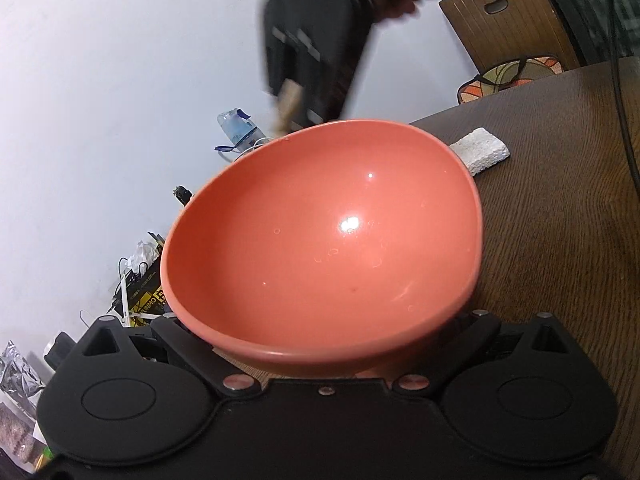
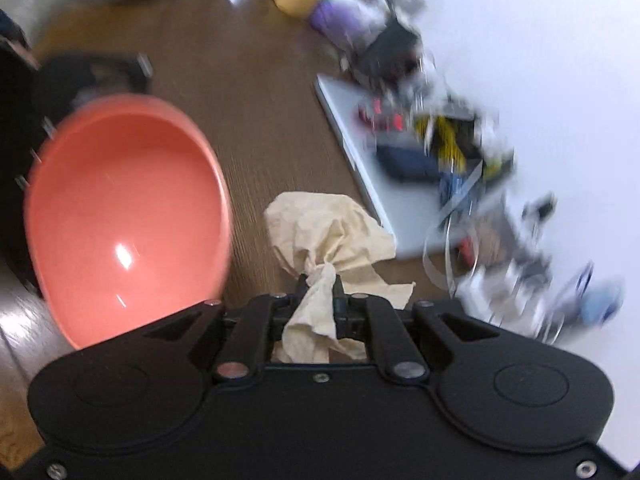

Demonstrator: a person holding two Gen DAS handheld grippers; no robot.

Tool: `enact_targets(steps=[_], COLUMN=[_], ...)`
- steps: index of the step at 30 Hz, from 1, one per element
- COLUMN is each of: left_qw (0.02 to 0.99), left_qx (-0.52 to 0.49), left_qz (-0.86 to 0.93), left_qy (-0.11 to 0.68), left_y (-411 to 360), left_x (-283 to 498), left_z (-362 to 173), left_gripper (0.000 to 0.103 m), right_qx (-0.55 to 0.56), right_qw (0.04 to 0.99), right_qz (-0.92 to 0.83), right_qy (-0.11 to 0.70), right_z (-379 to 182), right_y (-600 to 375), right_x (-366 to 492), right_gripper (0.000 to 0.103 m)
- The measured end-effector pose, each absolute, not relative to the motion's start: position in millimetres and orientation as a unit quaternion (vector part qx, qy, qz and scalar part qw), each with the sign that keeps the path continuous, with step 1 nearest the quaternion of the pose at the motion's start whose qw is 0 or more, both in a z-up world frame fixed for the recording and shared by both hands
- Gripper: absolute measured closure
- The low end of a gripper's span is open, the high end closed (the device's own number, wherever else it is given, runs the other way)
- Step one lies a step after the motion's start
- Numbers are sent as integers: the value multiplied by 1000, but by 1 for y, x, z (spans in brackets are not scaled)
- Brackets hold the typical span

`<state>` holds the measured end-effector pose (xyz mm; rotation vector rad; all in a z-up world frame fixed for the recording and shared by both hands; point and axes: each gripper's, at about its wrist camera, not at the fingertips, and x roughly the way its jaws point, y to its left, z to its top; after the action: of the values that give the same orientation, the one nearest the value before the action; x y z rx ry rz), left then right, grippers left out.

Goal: Clean bowl
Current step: 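Lower the paper towel onto the table and open the right gripper, then set the pink bowl upright on the table and open the left gripper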

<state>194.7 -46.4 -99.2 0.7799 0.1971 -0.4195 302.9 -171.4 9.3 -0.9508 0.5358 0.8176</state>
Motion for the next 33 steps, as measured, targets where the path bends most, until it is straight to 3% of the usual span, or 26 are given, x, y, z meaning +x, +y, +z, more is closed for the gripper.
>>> enact_targets(steps=[1,4,5,8,17,28,33], left_qw=[899,899,899,899,901,923,932], left_qx=[376,374,374,373,364,201,125], left_qz=[-203,-204,-204,-204,-208,-220,-176], left_qy=[96,100,101,103,112,243,290], left_y=[-47,-51,-52,-53,-51,-20,-15], left_x=[195,198,198,200,205,258,279], left_z=[-99,-100,-100,-101,-101,-82,-79], left_gripper=[5,5,5,4,5,6,13], right_qx=[-431,-403,-395,-376,-333,-97,-26], right_qw=[781,808,817,838,891,961,963], right_qz=[369,348,343,325,255,172,170], right_qy=[259,252,242,226,172,192,205], right_z=[0,-17,-18,-17,17,-7,-31], right_y=[-177,-182,-184,-192,-236,-253,-249], right_x=[308,318,320,320,255,163,145], right_gripper=[74,36,29,21,14,14,12])
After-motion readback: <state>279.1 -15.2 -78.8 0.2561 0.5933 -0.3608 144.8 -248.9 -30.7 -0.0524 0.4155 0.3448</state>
